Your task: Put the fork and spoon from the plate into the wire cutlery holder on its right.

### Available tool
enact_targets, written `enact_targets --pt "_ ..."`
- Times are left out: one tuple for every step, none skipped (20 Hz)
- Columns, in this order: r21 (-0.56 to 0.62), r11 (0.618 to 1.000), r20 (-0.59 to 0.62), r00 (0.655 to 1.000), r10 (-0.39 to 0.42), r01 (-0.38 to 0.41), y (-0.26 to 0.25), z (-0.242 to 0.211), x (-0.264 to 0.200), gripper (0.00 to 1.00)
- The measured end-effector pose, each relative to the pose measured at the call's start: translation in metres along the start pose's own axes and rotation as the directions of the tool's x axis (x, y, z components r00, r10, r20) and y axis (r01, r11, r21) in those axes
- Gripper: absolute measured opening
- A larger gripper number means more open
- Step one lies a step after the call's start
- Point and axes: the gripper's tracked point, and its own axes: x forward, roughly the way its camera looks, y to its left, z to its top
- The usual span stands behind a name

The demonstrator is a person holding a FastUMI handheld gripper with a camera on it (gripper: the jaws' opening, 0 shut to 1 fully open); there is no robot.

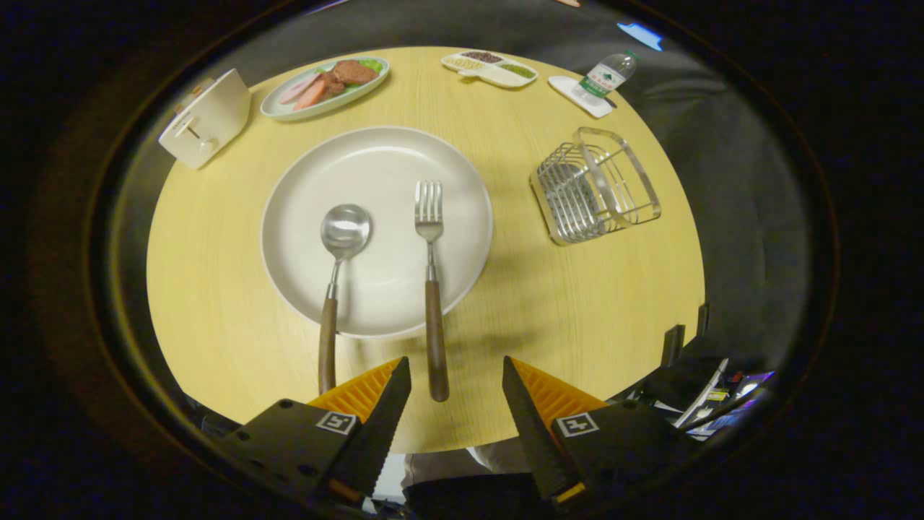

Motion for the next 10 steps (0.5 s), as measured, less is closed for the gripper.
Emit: enact_targets --pt "0.003 1.000 -0.016 1.000 0.010 -0.010 0.003 -0.002 0.006 0.79" --pt "-0.002 1.000 -0.030 0.999 0.013 -0.013 0.003 -0.001 0.011 0.77" --pt "-0.003 1.000 -0.042 0.999 0.024 -0.024 0.006 -0.001 0.014 0.75" --pt "0.002 0.999 -0.053 0.998 0.039 -0.039 0.009 -0.001 0.019 0.73" --pt "0.008 0.999 -0.060 0.997 0.053 -0.052 0.012 0.000 0.022 0.72" --pt "0.012 0.998 -0.067 0.996 0.061 -0.061 0.014 0.001 0.024 0.70" --pt "0.016 0.998 -0.075 0.995 0.068 -0.067 0.015 -0.001 0.027 0.68" --pt "0.021 0.997 -0.082 0.994 0.074 -0.072 0.015 -0.001 0.029 0.66" --pt "0.033 0.996 -0.084 0.993 0.086 -0.084 0.018 -0.001 0.031 0.64" --pt "0.033 0.996 -0.088 0.992 0.087 -0.085 0.018 -0.002 0.033 0.63"
